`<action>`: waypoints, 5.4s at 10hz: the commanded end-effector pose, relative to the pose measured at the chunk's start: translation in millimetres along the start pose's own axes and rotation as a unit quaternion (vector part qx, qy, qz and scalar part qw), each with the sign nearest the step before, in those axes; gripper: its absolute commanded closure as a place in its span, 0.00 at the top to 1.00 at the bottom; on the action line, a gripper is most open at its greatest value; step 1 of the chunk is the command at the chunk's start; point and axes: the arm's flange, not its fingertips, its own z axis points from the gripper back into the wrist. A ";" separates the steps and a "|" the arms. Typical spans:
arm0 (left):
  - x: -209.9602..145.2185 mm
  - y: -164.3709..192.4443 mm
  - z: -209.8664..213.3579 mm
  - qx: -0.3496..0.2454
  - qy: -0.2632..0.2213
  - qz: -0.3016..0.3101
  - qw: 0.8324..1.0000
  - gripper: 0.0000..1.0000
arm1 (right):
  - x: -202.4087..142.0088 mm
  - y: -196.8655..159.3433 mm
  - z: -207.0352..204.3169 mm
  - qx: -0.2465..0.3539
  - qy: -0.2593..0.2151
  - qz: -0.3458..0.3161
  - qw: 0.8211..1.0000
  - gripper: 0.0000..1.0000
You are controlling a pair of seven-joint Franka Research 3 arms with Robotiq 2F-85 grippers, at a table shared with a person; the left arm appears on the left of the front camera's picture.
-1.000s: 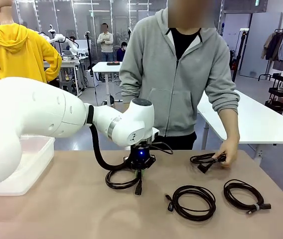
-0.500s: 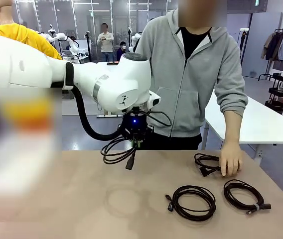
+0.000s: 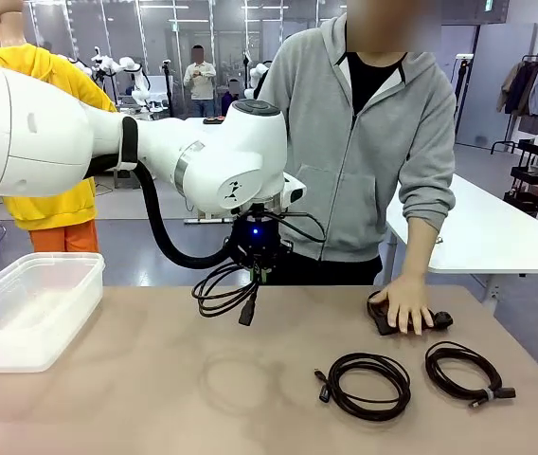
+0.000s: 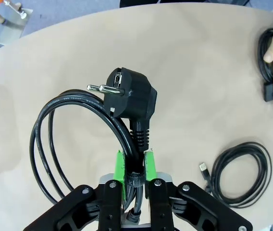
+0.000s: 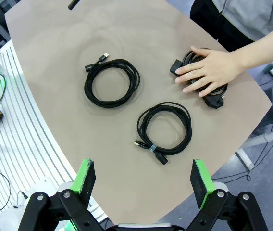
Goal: Organize and store the cables.
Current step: Place the Power Cable into the Organizing box.
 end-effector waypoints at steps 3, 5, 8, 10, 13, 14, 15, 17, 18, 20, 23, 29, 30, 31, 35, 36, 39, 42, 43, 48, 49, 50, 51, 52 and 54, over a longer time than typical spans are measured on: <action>3.1 7.8 7.7 0.033 0.004 -0.042 0.999 0.19 | 3.0 0.4 1.6 0.003 -0.002 -0.009 1.000 1.00; 4.8 54.8 28.8 0.084 0.012 -0.058 0.995 0.19 | 3.0 0.4 1.6 0.003 -0.002 -0.009 1.000 1.00; -30.3 172.3 59.4 0.063 0.010 -0.075 0.995 0.19 | 3.0 0.4 1.6 0.003 -0.002 -0.009 1.000 1.00; -48.2 243.3 70.3 0.100 -0.015 -0.045 0.994 0.19 | 3.0 0.4 1.6 0.003 -0.002 -0.009 1.000 1.00; -61.3 333.3 62.9 0.106 -0.041 -0.020 0.993 0.19 | 3.0 0.4 1.6 0.003 -0.002 -0.009 1.000 1.00; -59.8 353.5 57.3 0.108 -0.042 -0.005 0.993 0.19 | 3.0 0.4 1.6 0.003 -0.002 -0.009 1.000 1.00; -60.1 367.4 55.4 0.093 -0.041 -0.008 0.995 0.19 | 3.0 0.4 1.6 0.003 -0.002 -0.009 1.000 1.00; -52.1 390.3 35.5 0.097 -0.028 -0.006 0.995 0.19 | 3.0 0.4 1.6 0.003 -0.002 -0.009 1.000 1.00; -44.0 400.4 22.3 0.085 -0.026 0.008 0.996 0.19 | 3.0 0.4 1.6 0.003 -0.002 -0.009 1.000 1.00; -23.6 416.0 -19.1 0.093 -0.005 0.043 0.995 0.19 | 3.0 0.4 1.6 0.003 -0.002 -0.009 1.000 1.00; -19.6 427.7 -40.3 0.082 0.000 0.089 0.993 0.19 | 3.0 0.4 1.6 0.003 -0.002 -0.009 1.000 1.00; -23.6 435.4 -46.0 0.087 0.005 0.107 0.990 1.00 | 3.0 0.4 1.6 0.003 -0.002 -0.009 1.000 1.00; -24.8 435.1 -43.8 0.087 0.004 0.108 0.990 1.00 | 3.0 0.4 1.6 0.003 -0.002 -0.009 1.000 1.00; -24.9 435.1 -42.0 0.087 0.001 0.109 0.990 0.99 | 3.0 0.4 1.6 0.003 -0.002 -0.009 1.000 1.00; -19.9 435.7 -40.0 0.089 0.005 0.105 0.991 1.00 | 3.0 0.4 1.6 0.003 -0.002 -0.009 1.000 1.00; -19.9 435.7 -40.0 0.089 0.005 0.105 0.991 1.00 | 3.0 0.4 1.6 0.003 -0.002 -0.009 1.000 1.00; -19.9 435.7 -40.0 0.089 0.005 0.105 0.991 1.00 | 3.0 0.4 1.6 0.003 -0.002 -0.009 1.000 1.00; -19.9 435.7 -40.0 0.089 0.005 0.105 0.991 1.00 | 3.0 0.4 1.6 0.003 -0.002 -0.009 1.000 1.00; -19.9 435.7 -40.0 0.089 0.005 0.105 0.991 1.00 | 3.0 0.4 1.6 0.003 -0.002 -0.009 1.000 1.00; -14.2 427.1 -11.5 0.073 -0.029 0.070 0.994 1.00 | 3.0 0.4 1.6 0.003 -0.002 -0.009 1.000 1.00; -17.9 418.5 26.1 0.040 -0.064 0.045 0.996 1.00 | 3.0 0.4 1.6 0.003 -0.002 -0.009 1.000 1.00; -32.7 412.8 57.0 0.009 -0.084 0.020 0.996 1.00 | 3.0 0.4 1.6 0.003 -0.002 -0.009 1.000 1.00; -55.6 409.0 81.3 -0.019 -0.099 -0.007 0.995 1.00 | 3.0 0.4 1.6 0.003 -0.002 -0.009 1.000 1.00; -79.2 404.4 96.4 -0.049 -0.106 -0.044 0.992 1.00 | 3.0 0.4 1.6 0.003 -0.002 -0.009 1.000 1.00; -127.2 400.8 108.3 -0.087 -0.098 -0.101 0.986 1.00 | 3.0 0.4 1.6 0.003 -0.002 -0.009 1.000 1.00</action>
